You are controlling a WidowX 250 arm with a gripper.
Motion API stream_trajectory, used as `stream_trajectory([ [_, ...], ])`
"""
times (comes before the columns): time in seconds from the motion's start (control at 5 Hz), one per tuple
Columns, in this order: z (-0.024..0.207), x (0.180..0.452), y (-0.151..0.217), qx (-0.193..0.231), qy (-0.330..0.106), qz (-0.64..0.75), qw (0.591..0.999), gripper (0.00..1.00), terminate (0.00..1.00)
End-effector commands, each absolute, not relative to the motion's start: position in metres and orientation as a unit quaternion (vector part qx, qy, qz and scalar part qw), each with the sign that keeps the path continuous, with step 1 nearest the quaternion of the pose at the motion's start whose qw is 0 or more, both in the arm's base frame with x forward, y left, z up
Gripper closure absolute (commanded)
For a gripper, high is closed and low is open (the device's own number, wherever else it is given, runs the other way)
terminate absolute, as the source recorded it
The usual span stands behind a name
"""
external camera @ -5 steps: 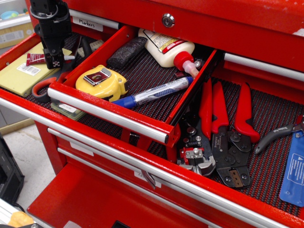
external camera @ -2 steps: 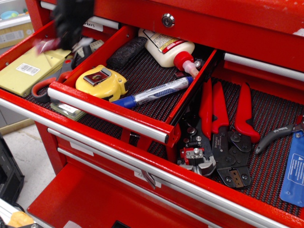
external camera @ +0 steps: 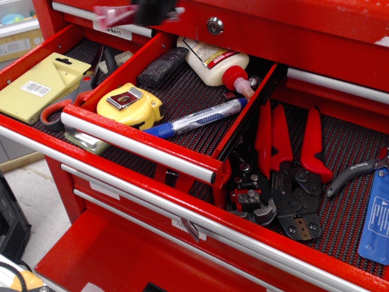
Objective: Pick up glue and put into drawer
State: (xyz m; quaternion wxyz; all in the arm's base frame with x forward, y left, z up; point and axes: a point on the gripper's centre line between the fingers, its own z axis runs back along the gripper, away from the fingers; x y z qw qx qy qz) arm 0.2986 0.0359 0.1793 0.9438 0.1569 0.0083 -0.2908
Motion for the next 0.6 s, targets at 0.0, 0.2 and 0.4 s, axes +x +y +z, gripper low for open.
stream_trajectory([
  [0.0, 0.1921, 0.307, -0.0008, 0.138, -0.052, -0.293, 0.945, 0.0, 0.0],
  [0.2, 0.1921, 0.307, -0.0008, 0.138, -0.052, -0.293, 0.945, 0.0, 0.0],
  [0.4, 0.1921, 0.307, -0.0008, 0.138, -0.052, -0.293, 0.945, 0.0, 1.0],
])
